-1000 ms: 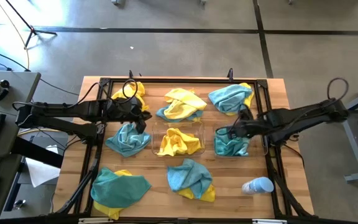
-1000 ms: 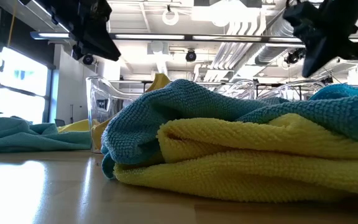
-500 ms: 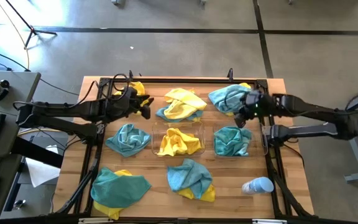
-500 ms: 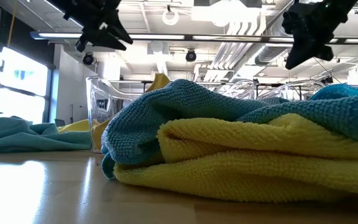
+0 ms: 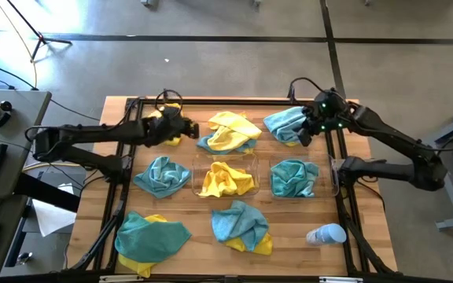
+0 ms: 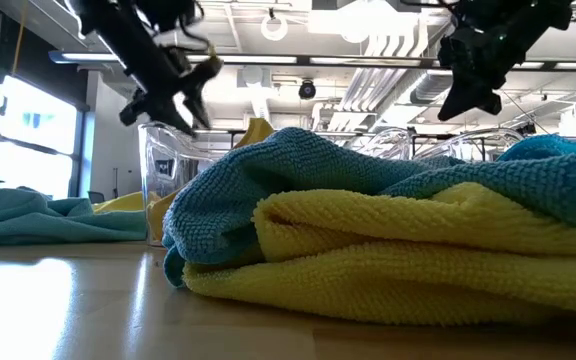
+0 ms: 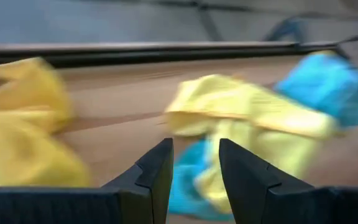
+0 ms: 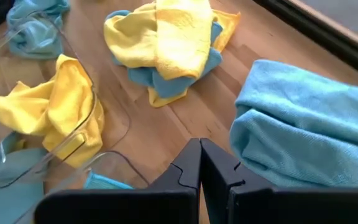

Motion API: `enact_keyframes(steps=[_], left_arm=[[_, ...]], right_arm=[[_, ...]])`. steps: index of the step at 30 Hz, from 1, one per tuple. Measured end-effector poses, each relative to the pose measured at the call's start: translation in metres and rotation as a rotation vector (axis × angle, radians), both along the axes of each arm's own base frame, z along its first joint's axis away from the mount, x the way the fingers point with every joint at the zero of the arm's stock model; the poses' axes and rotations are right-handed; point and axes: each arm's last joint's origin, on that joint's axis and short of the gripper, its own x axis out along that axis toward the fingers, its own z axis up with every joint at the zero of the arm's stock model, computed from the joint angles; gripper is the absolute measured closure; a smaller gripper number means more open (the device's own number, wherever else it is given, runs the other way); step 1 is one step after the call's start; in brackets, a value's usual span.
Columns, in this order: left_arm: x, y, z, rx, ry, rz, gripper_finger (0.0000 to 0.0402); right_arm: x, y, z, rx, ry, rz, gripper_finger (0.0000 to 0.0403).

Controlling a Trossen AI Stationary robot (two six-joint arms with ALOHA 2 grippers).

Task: Sort microfiber towel by color & place in baskets
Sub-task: Put the yellow microfiber cloth into the left transparent bin

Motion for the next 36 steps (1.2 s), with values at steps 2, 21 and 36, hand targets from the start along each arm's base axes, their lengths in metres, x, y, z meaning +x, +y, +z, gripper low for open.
enact_keyframes(steps=[2,21,36], left_arm=[[-0.007,0.013,-0.002,-0.026,0.086,0.031,0.0284],[-0.060,0.114,-0.062,-0.397,0.478,0.122,0.0284],[-0.055,0.118,-0.095,-0.539,0.548,0.042,0.0349]], right_arm=[[0.002,-0.003,-0.002,0.024,0.006,-0.021,0.0403],[0.006,-0.010,-0.005,0.096,-0.007,-0.251,0.0403],[0.002,-0.009,-0.008,0.094,0.050,-0.342,0.0403]])
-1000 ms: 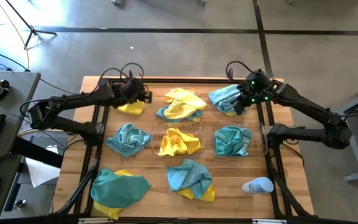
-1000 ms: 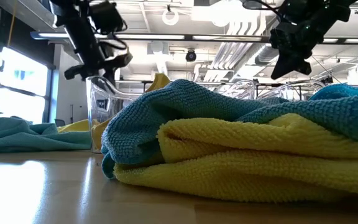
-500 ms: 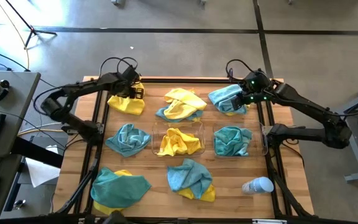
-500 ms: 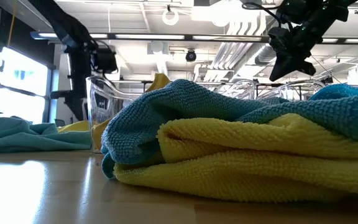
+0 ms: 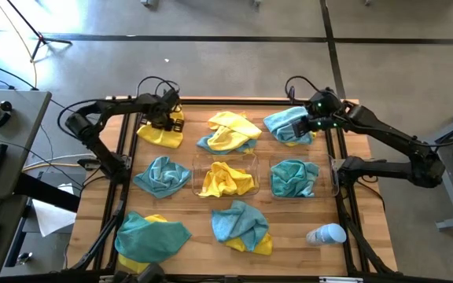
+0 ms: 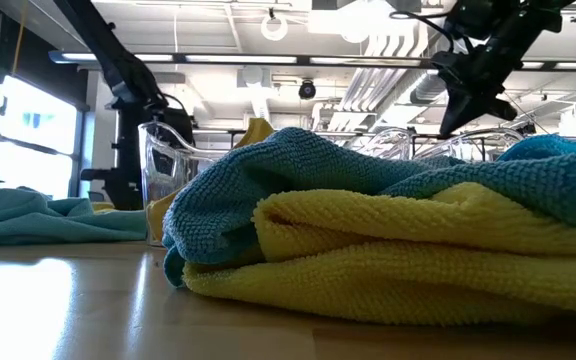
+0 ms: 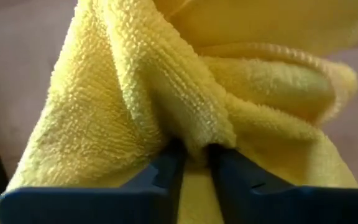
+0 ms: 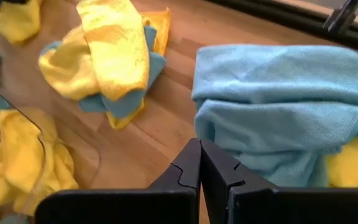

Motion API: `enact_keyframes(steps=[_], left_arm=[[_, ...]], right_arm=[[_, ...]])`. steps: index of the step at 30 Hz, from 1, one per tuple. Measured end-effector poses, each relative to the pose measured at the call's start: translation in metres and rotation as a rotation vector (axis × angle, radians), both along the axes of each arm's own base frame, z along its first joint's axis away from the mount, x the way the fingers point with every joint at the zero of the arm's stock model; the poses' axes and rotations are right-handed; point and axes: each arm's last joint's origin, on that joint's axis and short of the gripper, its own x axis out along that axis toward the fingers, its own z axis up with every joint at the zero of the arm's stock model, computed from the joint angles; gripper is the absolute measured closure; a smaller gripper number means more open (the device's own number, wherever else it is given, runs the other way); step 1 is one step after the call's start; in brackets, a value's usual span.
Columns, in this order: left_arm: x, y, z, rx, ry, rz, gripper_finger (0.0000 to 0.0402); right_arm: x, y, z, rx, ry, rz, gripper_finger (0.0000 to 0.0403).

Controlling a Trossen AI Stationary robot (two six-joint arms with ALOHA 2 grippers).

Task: Sort microfiber towel by color & place in baskets
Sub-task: Put the yellow microfiber cloth into the left transparent bin

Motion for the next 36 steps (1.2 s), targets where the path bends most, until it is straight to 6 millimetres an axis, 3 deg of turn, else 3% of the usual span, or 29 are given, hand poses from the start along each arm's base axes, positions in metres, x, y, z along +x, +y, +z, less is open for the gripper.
enact_keyframes(steps=[3,9,15,23,29,36], left_arm=[[-0.004,-0.006,0.023,0.052,-0.046,-0.011,0.0393],[-0.013,-0.034,0.083,0.160,-0.117,-0.022,0.0400],[-0.004,-0.071,0.152,0.310,-0.268,-0.019,0.0401],[0.026,-0.122,0.223,0.453,-0.437,-0.063,0.0401],[0.062,-0.161,0.264,0.524,-0.578,-0.144,0.0401],[0.119,-0.208,0.300,0.583,-0.683,-0.272,0.0401]], right_arm=[[-0.002,0.002,-0.002,0.000,0.038,0.033,0.0403],[-0.003,0.003,-0.006,-0.022,0.079,0.096,0.0403],[-0.004,0.004,-0.034,-0.005,0.098,0.116,0.0403],[-0.013,0.017,-0.063,0.047,-0.066,0.174,0.0403],[-0.023,0.031,-0.060,0.000,-0.121,0.216,0.0403],[-0.030,0.041,-0.052,-0.057,-0.169,0.258,0.0403]])
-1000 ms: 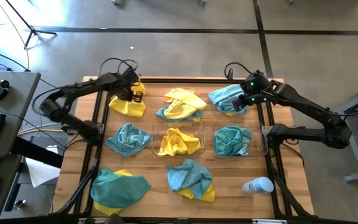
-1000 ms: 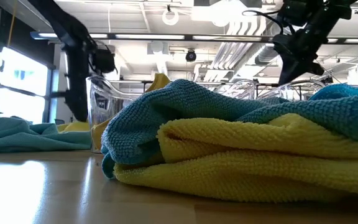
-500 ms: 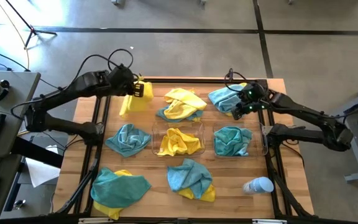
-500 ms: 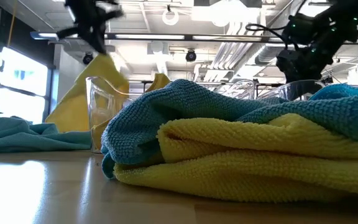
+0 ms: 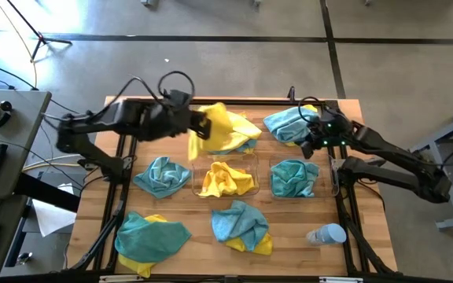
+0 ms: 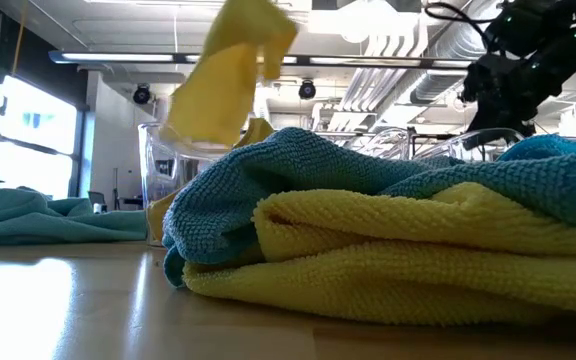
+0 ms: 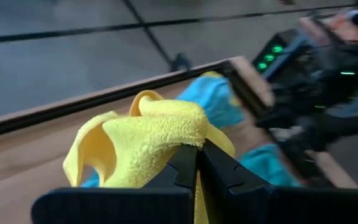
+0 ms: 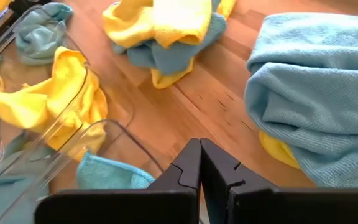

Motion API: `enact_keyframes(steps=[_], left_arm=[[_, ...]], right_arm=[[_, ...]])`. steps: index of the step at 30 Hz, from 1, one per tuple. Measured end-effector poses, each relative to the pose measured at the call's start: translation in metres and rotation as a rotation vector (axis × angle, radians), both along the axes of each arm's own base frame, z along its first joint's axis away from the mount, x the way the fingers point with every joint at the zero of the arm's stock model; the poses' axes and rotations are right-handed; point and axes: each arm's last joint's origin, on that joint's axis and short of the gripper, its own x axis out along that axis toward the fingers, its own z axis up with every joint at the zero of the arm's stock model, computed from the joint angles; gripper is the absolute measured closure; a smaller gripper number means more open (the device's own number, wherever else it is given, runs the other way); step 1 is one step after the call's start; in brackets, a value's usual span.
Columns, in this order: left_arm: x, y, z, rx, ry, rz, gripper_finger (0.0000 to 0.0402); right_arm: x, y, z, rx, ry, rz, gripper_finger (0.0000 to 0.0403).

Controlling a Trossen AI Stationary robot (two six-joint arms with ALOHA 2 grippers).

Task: Sort microfiber towel by color & place in baskets
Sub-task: Put the yellow microfiber cloth into the left transparent bin

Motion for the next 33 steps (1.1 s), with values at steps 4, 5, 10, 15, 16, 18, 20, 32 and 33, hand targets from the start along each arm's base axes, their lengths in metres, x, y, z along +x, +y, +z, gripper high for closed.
enact_keyframes(steps=[4,5,10,15,16,18,20,32,33], left_arm=[[0.030,-0.028,0.015,0.042,-0.037,-0.075,0.0401],[0.037,-0.035,0.017,0.050,-0.044,-0.094,0.0401],[0.064,-0.067,0.021,0.077,-0.066,-0.182,0.0401],[0.079,-0.087,0.004,0.062,-0.008,-0.228,0.0401],[0.079,-0.089,-0.002,0.052,0.021,-0.221,0.0401],[0.077,-0.090,-0.013,0.018,0.091,-0.187,0.0401],[0.072,-0.089,-0.025,-0.037,0.172,-0.123,0.0401],[0.097,-0.070,-0.102,-0.366,0.413,0.109,0.0401],[0.102,-0.069,-0.111,-0.403,0.432,0.118,0.0401]], right_arm=[[-0.003,0.004,0.001,-0.004,0.002,0.021,0.0403],[-0.003,0.005,0.001,-0.005,0.006,0.029,0.0403],[-0.006,0.010,-0.001,-0.001,0.031,0.066,0.0403],[-0.005,0.012,-0.001,0.006,0.027,0.092,0.0403],[-0.005,0.013,-0.001,0.006,0.027,0.094,0.0403],[-0.005,0.013,-0.001,0.006,0.026,0.099,0.0403],[-0.005,0.014,0.000,0.005,0.021,0.107,0.0403],[-0.005,0.014,0.000,0.006,0.018,0.118,0.0403],[-0.005,0.014,0.000,0.006,0.018,0.119,0.0403]])
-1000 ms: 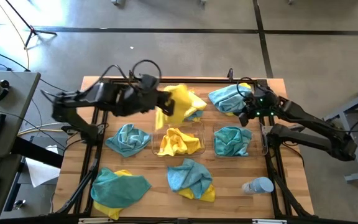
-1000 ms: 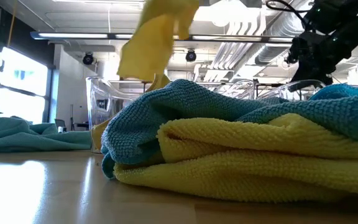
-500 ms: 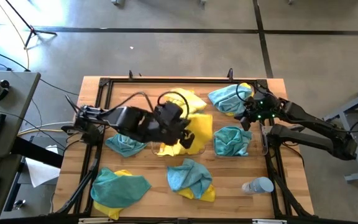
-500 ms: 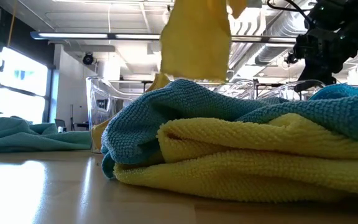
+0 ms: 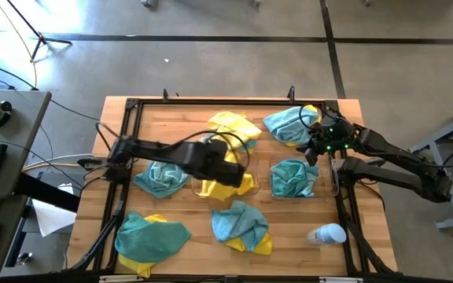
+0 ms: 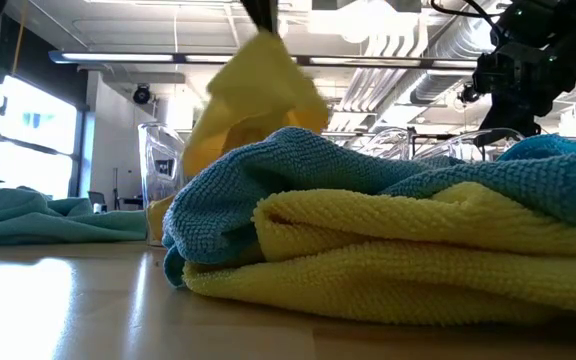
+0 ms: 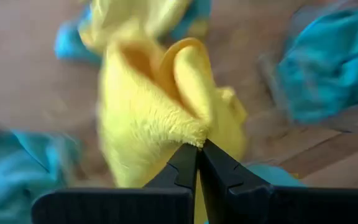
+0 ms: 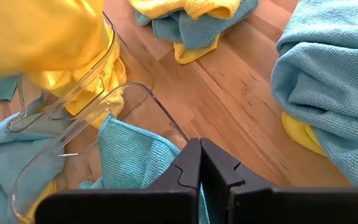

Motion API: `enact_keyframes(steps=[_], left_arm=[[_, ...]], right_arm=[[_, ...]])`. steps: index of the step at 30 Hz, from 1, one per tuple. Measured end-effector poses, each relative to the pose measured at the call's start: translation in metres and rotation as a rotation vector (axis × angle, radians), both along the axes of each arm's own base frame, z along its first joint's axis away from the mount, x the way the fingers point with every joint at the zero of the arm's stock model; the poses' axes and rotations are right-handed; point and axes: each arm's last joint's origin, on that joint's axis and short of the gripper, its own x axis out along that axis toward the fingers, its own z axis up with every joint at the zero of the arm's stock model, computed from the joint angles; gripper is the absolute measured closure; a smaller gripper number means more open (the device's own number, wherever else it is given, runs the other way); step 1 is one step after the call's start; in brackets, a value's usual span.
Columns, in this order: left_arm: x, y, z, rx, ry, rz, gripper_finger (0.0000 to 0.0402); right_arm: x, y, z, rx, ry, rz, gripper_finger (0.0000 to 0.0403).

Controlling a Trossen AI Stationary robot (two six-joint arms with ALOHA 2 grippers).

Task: Sort microfiber towel by color & place in baskets
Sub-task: Put the yellow microfiber cloth into the left transparent bin

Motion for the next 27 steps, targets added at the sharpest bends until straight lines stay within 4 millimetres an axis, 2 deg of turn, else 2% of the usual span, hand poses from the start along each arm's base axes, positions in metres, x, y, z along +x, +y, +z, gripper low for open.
enact_keyframes(steps=[2,7,13,17,23,27], left_arm=[[0.008,0.001,-0.017,-0.022,0.043,0.002,0.0401],[0.016,0.001,-0.038,-0.049,0.076,0.049,0.0401],[0.030,0.015,-0.069,-0.065,0.091,0.116,0.0401],[0.035,0.023,-0.098,-0.111,0.120,0.168,0.0397],[0.038,0.034,-0.139,-0.190,0.109,0.205,0.0370],[0.042,0.034,-0.155,-0.239,0.059,0.186,0.0338]], right_arm=[[0.000,0.000,0.000,0.002,0.001,0.001,0.0403],[0.000,0.000,0.000,0.005,0.004,0.000,0.0403],[0.000,0.000,0.000,0.006,0.005,0.000,0.0403],[0.000,0.000,-0.001,0.007,0.006,-0.001,0.0403],[-0.001,0.001,-0.001,0.016,0.011,-0.005,0.0403],[-0.001,0.001,-0.001,0.018,0.013,-0.005,0.0403]])
